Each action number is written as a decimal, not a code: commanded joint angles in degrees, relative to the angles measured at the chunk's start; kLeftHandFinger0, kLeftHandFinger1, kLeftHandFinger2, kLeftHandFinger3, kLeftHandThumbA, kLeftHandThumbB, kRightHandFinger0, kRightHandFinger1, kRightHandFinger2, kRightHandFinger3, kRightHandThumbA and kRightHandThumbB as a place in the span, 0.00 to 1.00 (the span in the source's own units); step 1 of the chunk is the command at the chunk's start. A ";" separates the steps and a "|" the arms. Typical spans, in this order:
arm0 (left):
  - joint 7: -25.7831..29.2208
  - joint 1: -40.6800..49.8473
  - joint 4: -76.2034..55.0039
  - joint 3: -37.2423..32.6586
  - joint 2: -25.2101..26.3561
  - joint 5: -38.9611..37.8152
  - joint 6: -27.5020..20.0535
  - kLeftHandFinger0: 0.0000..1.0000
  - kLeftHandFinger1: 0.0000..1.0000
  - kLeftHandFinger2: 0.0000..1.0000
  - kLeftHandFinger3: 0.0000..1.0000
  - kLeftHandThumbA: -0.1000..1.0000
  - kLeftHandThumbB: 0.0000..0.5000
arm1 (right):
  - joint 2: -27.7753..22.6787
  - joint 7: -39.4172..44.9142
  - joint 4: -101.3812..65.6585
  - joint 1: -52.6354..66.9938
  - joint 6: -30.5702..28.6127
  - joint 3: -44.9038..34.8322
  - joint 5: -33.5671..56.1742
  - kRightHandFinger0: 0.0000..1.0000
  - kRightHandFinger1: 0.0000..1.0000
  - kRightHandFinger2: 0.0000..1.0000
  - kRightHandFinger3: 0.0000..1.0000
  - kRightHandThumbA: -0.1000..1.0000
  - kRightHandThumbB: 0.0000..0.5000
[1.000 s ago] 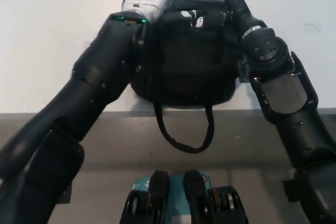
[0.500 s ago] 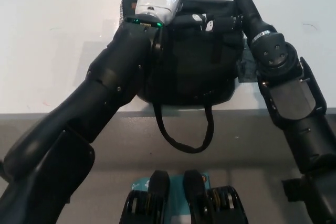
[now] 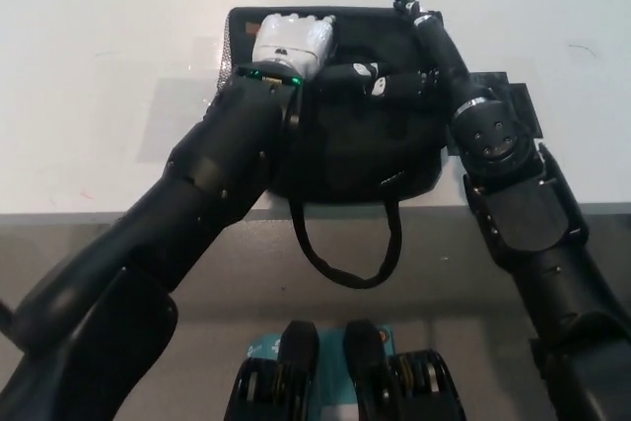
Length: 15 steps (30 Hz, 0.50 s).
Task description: A soft travel bag is kept infront of the robot in the middle of the desk and the robot uses both its hands to press it to reduce its size
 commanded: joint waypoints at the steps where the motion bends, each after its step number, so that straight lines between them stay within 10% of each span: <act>1: 3.17 1.42 0.70 -0.56 0.05 0.42 -0.16 1.00 1.00 1.00 1.00 1.00 0.38 | 2.19 -1.83 3.40 -2.93 -5.43 -0.10 1.68 1.00 1.00 1.00 1.00 1.00 0.54; 15: 11.11 10.76 11.08 -4.52 -3.27 0.26 -4.50 1.00 1.00 1.00 1.00 1.00 0.30 | 0.66 -7.46 28.72 -1.61 -10.93 12.55 -8.56 1.00 1.00 1.00 1.00 1.00 0.45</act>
